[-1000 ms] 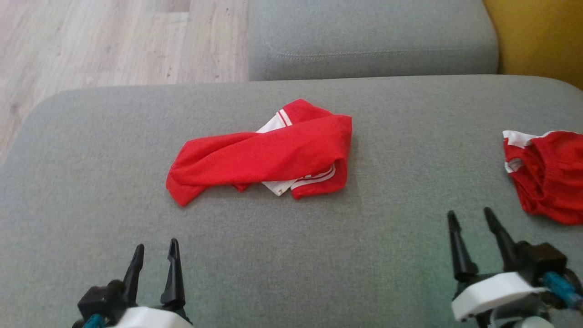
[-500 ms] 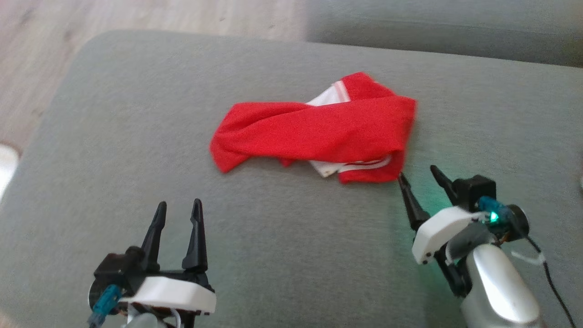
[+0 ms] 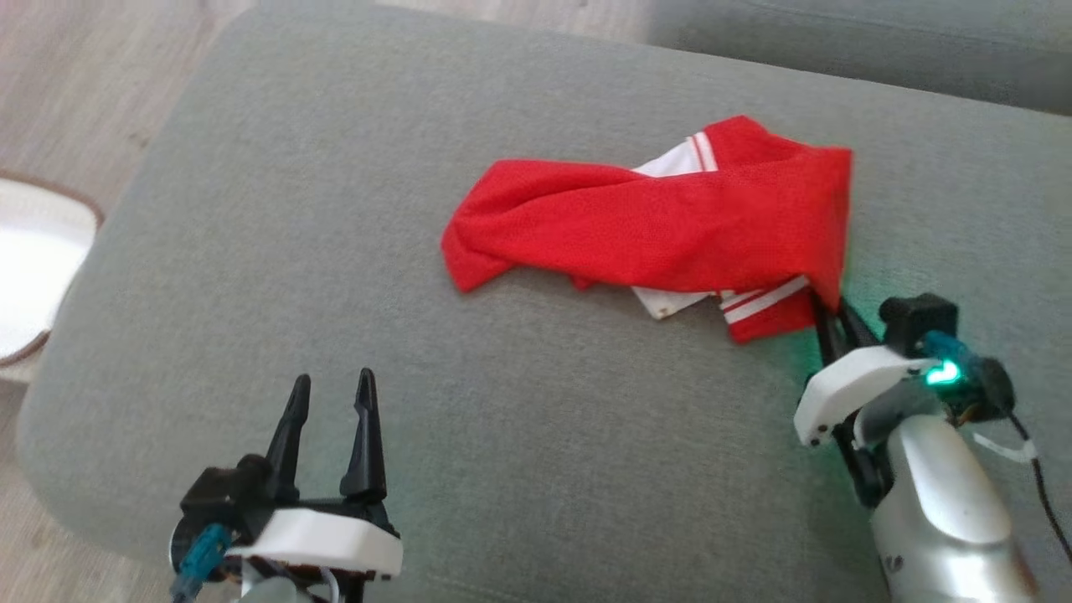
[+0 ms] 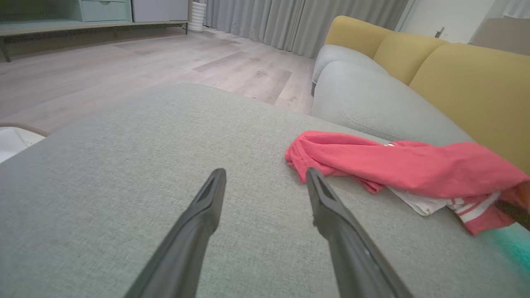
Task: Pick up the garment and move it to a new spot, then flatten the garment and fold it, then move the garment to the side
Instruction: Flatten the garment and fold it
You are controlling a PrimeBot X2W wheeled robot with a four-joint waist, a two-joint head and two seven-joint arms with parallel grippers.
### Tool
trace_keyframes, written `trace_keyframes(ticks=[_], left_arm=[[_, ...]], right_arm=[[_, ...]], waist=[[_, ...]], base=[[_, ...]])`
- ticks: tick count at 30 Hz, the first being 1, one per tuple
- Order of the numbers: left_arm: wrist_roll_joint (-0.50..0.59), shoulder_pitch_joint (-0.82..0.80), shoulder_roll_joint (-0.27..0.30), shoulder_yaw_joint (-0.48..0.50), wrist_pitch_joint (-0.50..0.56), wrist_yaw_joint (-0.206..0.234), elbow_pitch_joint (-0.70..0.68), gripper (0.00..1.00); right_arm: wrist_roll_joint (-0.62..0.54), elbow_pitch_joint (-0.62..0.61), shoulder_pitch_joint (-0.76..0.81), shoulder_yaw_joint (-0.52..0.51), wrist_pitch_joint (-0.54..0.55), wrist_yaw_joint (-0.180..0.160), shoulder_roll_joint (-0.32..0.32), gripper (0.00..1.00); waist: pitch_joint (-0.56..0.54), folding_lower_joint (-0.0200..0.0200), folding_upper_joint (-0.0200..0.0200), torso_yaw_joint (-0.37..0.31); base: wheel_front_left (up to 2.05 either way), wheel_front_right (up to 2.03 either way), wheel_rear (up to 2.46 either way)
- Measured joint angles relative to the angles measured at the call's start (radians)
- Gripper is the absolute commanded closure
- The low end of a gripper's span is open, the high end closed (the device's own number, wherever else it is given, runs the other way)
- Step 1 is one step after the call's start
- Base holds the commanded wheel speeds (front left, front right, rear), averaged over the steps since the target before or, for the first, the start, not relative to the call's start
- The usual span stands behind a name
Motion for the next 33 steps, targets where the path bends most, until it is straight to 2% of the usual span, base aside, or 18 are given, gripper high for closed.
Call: trace_keyframes(ticks=[5,14,18,21,22,23,24,25,33], left_arm=[[0.0,0.006,-0.01,0.002,-0.008,-0.006,0.011,0.0],[0.003,0.009,-0.03,0.005,-0.008,-0.017,0.017,0.0],[0.014,0.009,-0.03,0.006,-0.008,-0.018,0.019,0.0],[0.018,0.01,-0.03,0.01,-0.008,-0.023,0.021,0.0],[0.018,0.011,-0.03,0.013,-0.008,-0.025,0.022,0.0],[0.018,0.011,-0.03,0.017,-0.009,-0.025,0.022,0.0],[0.018,0.012,-0.03,0.021,-0.009,-0.025,0.022,0.0],[0.018,0.012,-0.03,0.026,-0.009,-0.025,0.022,0.0],[0.018,0.039,-0.029,0.031,-0.009,-0.025,0.021,0.0]], right_arm=[[-0.02,-0.149,0.026,-0.031,-0.014,0.0,0.0,1.0],[-0.112,-0.519,0.21,-0.132,0.14,0.0,0.001,1.0],[-0.133,-0.59,0.304,-0.152,0.2,0.0,0.002,1.0],[-0.128,-0.595,0.377,-0.152,0.222,0.0,0.004,1.0],[-0.127,-0.595,0.399,-0.152,0.221,0.0,0.004,0.97],[-0.123,-0.595,0.417,-0.152,0.221,0.0,0.004,0.68],[-0.112,-0.596,0.433,-0.151,0.221,0.0,0.004,0.25],[-0.099,-0.596,0.446,-0.149,0.221,0.0,0.005,0.0],[-0.031,-0.64,0.507,-0.122,0.22,0.0,0.007,0.0]], waist=[[-0.022,0.0,0.0,-0.054],[-0.068,-0.0002,0.0,-0.148],[-0.072,-0.0003,0.0,-0.157],[-0.069,-0.0002,0.0,-0.156],[-0.068,-0.0002,0.0,-0.155],[-0.068,-0.0002,0.0,-0.156],[-0.068,-0.0002,0.0,-0.157],[-0.069,-0.0002,0.0,-0.158],[-0.082,-0.0002,0.0,-0.191]], base=[[0.0,0.0,0.0],[0.0,0.0,0.0],[0.0,0.0,0.0],[0.0,0.0,0.0],[0.0,0.0,0.0],[0.0,0.0,0.0],[0.0,0.0,0.0],[0.0,0.0,0.0],[0.0,0.0,0.0]])
